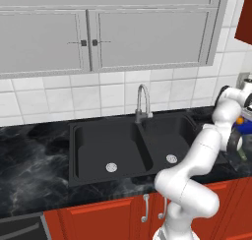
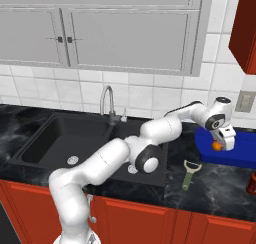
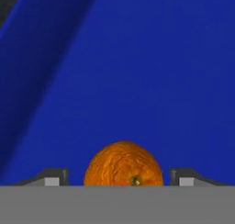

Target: Pick up all produce items and place them in the sink. Turn on the sink faucet to wash them. Then turn the sink off and put them in the tray.

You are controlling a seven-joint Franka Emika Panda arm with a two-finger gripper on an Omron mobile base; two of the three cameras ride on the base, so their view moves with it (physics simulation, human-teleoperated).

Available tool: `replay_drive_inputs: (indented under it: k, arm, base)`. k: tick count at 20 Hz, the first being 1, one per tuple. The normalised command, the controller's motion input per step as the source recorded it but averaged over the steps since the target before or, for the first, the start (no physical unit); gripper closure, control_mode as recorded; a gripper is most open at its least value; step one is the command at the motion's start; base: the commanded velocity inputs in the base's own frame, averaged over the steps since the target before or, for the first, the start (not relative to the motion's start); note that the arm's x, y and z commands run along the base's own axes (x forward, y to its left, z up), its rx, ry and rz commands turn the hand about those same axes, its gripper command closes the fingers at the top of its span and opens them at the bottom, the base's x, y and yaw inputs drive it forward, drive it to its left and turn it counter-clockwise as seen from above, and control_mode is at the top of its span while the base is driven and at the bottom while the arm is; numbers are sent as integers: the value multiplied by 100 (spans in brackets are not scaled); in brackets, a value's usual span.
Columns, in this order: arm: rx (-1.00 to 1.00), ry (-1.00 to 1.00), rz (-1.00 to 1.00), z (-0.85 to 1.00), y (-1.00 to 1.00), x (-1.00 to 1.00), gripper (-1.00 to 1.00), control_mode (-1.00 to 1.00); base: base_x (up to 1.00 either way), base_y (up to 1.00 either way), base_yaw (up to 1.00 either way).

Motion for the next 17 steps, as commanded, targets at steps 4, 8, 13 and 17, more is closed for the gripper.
replay_drive_inputs:
  k: [4,8,13,17]
  arm:
    - [0,0,3,54,12,0,-100,-100]
    - [0,0,2,44,15,0,-100,-100]
    - [0,0,0,40,19,-7,-100,-100]
    - [0,0,0,33,19,-23,-100,-100]
  base:
    - [0,0,0]
    - [0,0,0]
    - [0,0,0]
    - [0,0,0]
